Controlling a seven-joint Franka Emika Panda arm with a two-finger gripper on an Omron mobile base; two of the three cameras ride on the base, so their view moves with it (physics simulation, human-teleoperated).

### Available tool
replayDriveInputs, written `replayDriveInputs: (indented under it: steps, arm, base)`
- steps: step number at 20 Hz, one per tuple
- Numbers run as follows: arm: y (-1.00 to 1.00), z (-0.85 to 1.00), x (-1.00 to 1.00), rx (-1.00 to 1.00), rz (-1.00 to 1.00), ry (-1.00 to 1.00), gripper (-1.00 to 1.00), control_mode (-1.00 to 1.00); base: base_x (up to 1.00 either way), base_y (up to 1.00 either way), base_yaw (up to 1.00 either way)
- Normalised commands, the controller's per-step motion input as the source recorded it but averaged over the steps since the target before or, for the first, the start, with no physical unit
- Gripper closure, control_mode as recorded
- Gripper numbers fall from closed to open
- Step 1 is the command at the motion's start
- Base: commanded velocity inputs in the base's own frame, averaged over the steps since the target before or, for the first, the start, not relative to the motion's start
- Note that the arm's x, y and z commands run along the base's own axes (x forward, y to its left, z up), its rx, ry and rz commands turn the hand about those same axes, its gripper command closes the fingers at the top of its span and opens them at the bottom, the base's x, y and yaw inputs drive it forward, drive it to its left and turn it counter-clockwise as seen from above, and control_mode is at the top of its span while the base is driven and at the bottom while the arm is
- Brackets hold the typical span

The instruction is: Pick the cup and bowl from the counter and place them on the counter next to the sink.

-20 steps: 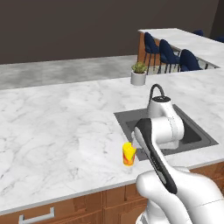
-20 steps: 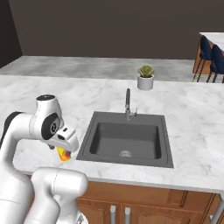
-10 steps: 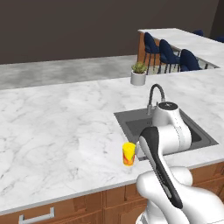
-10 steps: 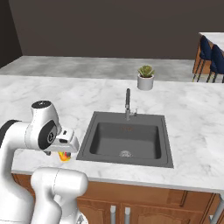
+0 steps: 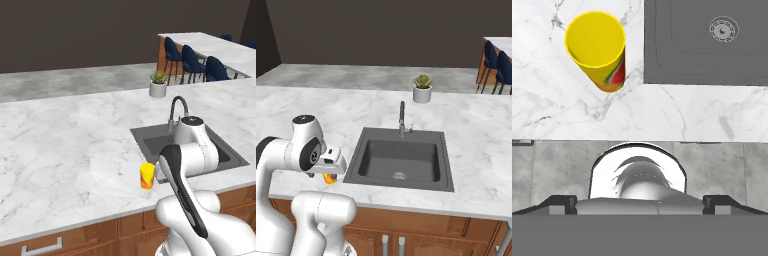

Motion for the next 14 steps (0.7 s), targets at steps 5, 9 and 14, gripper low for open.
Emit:
replayDriveInputs:
  steps: [5,9,14]
  arm:
    - [0.00,0.00,0.00,0.00,0.00,0.00,-1.00,1.00]
    - [0.00,0.00,0.00,0.00,0.00,0.00,-1.00,1.00]
    - [0.00,0.00,0.00,0.00,0.00,0.00,-1.00,1.00]
  base:
    - [0.00,0.00,0.00]
    - [-0.30,-0.06,-0.03]
    - [-1.00,-0.34,-0.17]
